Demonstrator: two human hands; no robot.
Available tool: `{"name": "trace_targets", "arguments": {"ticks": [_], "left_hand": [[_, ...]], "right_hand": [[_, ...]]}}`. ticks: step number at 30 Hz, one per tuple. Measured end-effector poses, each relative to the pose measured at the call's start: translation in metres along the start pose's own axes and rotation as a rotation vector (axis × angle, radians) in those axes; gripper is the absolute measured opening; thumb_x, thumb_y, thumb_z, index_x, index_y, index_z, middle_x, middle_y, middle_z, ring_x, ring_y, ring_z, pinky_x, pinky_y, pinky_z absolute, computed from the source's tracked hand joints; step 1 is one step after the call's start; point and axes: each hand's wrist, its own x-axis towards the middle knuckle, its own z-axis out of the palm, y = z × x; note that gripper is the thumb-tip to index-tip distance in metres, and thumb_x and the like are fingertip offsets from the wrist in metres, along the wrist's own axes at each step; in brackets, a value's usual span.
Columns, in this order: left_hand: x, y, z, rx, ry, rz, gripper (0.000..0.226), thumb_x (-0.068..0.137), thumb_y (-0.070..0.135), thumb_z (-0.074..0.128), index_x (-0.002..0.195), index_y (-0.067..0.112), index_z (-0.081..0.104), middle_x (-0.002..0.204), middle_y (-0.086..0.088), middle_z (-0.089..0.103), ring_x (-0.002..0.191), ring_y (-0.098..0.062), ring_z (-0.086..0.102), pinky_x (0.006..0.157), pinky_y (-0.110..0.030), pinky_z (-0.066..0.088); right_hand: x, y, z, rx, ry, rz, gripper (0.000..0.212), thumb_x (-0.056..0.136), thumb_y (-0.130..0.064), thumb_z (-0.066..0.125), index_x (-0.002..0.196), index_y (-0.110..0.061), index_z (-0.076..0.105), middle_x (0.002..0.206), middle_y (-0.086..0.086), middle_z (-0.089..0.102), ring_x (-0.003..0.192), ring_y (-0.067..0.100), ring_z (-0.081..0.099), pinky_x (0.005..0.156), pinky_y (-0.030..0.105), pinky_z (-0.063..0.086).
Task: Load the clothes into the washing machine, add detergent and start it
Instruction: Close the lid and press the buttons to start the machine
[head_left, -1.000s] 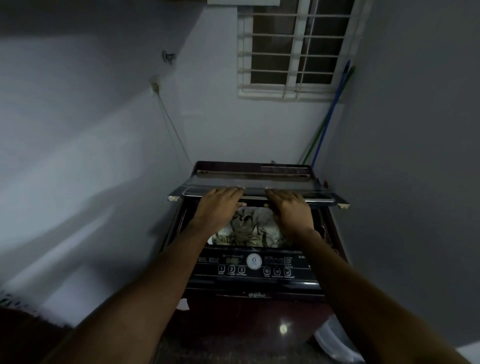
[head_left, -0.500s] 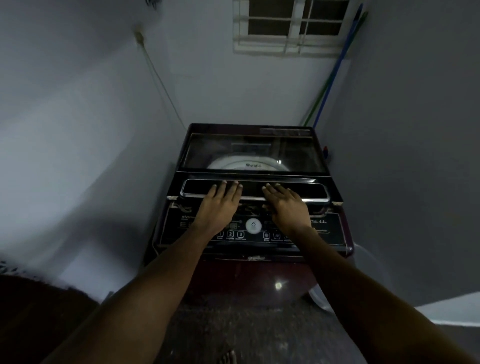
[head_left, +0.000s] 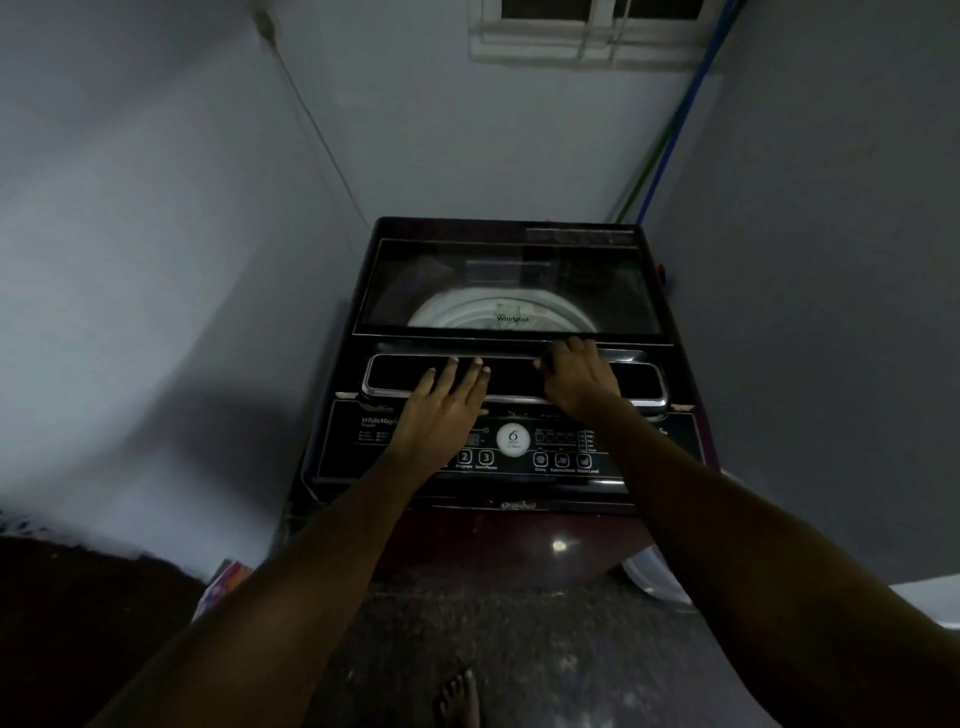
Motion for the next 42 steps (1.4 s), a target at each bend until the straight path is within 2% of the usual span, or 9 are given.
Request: {"name": "trace_targets", "arguments": {"ticks": [8,15,18,21,23,25,31,37,42], "left_hand": [[-0.003,-0.003,0.011,-0.181,-0.058,-0.022,0.063,0.101,0.051,0.021,0.151,0.013,0.031,0.158,-0.002,0.03,0.148,-0.023,0.024,0.117,-0.042,0.026],[-0.006,0.006,0.02,-0.245,-0.007,-0.087,0.058,0.103,0.045,0.022,0.148,0.012,0.039,0.155,-0.002,0.038,0.145,-0.023,0.03,0.117,-0.045,0.028],[-0.006,0.008,0.023,-0.285,-0.01,-0.112,0.058,0.103,0.046,0.022,0.15,0.014,0.034,0.158,0.0,0.031,0.148,-0.022,0.023,0.119,-0.044,0.022],[-0.008,0.009,0.026,-0.298,-0.064,-0.13,0.06,0.103,0.049,0.017,0.155,0.019,0.018,0.163,0.004,0.013,0.151,-0.019,0.007,0.121,-0.041,0.008],[-0.011,0.012,0.027,-0.334,-0.09,-0.159,0.063,0.101,0.053,0.012,0.156,0.022,0.007,0.164,0.007,0.002,0.151,-0.016,-0.003,0.12,-0.038,-0.004],[-0.017,0.018,0.028,-0.358,-0.083,-0.195,0.066,0.099,0.056,0.007,0.156,0.023,0.003,0.163,0.008,-0.002,0.15,-0.014,-0.008,0.119,-0.036,-0.009],[-0.05,0.036,0.036,-0.314,0.0,-0.277,0.066,0.101,0.057,0.009,0.155,0.019,0.005,0.163,0.003,0.002,0.151,-0.015,-0.002,0.12,-0.038,0.002],[-0.076,0.048,0.037,-0.352,-0.05,-0.372,0.07,0.098,0.062,0.004,0.155,0.022,0.0,0.163,0.006,-0.006,0.151,-0.017,-0.008,0.121,-0.043,-0.002],[-0.104,0.048,0.038,-0.292,-0.027,-0.307,0.069,0.099,0.06,0.015,0.156,0.022,0.008,0.164,0.004,0.004,0.151,-0.025,0.002,0.12,-0.044,0.007]], "right_hand": [[0.01,0.0,0.007,0.061,0.03,0.047,0.034,0.095,-0.036,0.048,0.114,-0.009,0.058,0.126,0.015,0.055,0.122,0.031,0.04,0.098,0.044,0.036],[0.001,0.003,0.019,0.074,0.111,0.027,0.031,0.098,-0.036,0.046,0.111,-0.011,0.058,0.119,0.011,0.058,0.114,0.028,0.044,0.094,0.04,0.037],[-0.013,0.004,0.026,0.051,0.208,-0.02,0.032,0.101,-0.031,0.038,0.116,-0.01,0.057,0.119,0.012,0.057,0.111,0.03,0.047,0.094,0.04,0.038],[-0.027,0.006,0.033,0.027,0.246,-0.075,0.038,0.103,-0.027,0.033,0.132,-0.011,0.052,0.132,0.01,0.055,0.126,0.029,0.045,0.109,0.04,0.032],[-0.038,0.01,0.035,0.021,0.243,-0.092,0.043,0.104,-0.029,0.032,0.142,-0.013,0.043,0.146,0.006,0.045,0.14,0.024,0.033,0.117,0.039,0.023],[-0.052,0.015,0.039,-0.006,0.255,-0.111,0.047,0.104,-0.032,0.03,0.147,-0.014,0.036,0.153,0.003,0.036,0.145,0.021,0.024,0.119,0.038,0.019],[-0.084,0.023,0.046,-0.05,0.212,-0.097,0.052,0.104,-0.036,0.026,0.152,-0.016,0.024,0.159,0.0,0.023,0.149,0.019,0.011,0.121,0.038,0.013],[-0.121,0.027,0.054,-0.055,0.19,-0.035,0.055,0.104,-0.041,0.021,0.154,-0.019,0.012,0.161,-0.003,0.009,0.149,0.014,0.001,0.121,0.037,0.01],[-0.15,0.037,0.062,-0.049,0.172,0.005,0.058,0.102,-0.049,0.018,0.153,-0.023,0.01,0.161,-0.008,0.007,0.148,0.009,-0.003,0.121,0.033,0.003]]}}
